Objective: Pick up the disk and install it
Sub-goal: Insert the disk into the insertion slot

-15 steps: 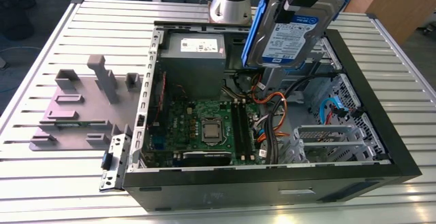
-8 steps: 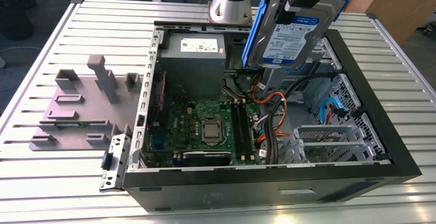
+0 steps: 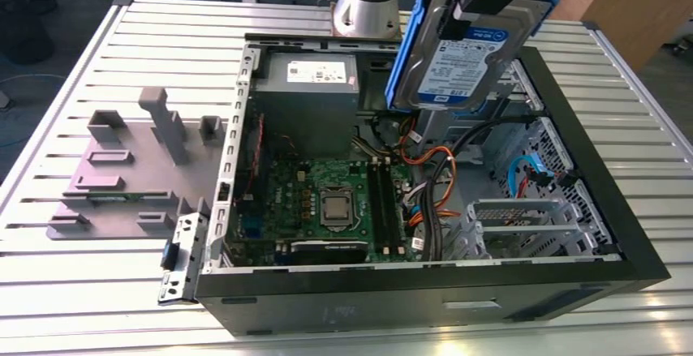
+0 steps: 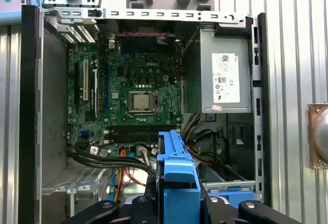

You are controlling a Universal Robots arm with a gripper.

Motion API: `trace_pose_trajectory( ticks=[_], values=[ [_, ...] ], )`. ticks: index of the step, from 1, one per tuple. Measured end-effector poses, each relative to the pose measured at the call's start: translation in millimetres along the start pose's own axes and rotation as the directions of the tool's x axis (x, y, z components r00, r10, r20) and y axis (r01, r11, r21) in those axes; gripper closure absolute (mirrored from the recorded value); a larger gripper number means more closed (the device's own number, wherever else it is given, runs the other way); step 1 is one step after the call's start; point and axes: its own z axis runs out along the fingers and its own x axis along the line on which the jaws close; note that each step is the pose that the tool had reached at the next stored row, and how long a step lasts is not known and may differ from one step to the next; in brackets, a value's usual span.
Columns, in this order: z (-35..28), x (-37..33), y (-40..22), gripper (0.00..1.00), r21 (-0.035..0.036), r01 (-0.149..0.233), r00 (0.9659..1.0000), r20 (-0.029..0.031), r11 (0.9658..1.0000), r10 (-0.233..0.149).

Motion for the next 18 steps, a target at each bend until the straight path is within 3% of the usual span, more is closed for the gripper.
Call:
trace_pose_trajectory(
  ticks=[18],
  values=[
    [-0.2, 4.7, -1.3, 0.63, 0.0, 0.0, 1.0, 0.0, 1.0, 0.0]
  ],
)
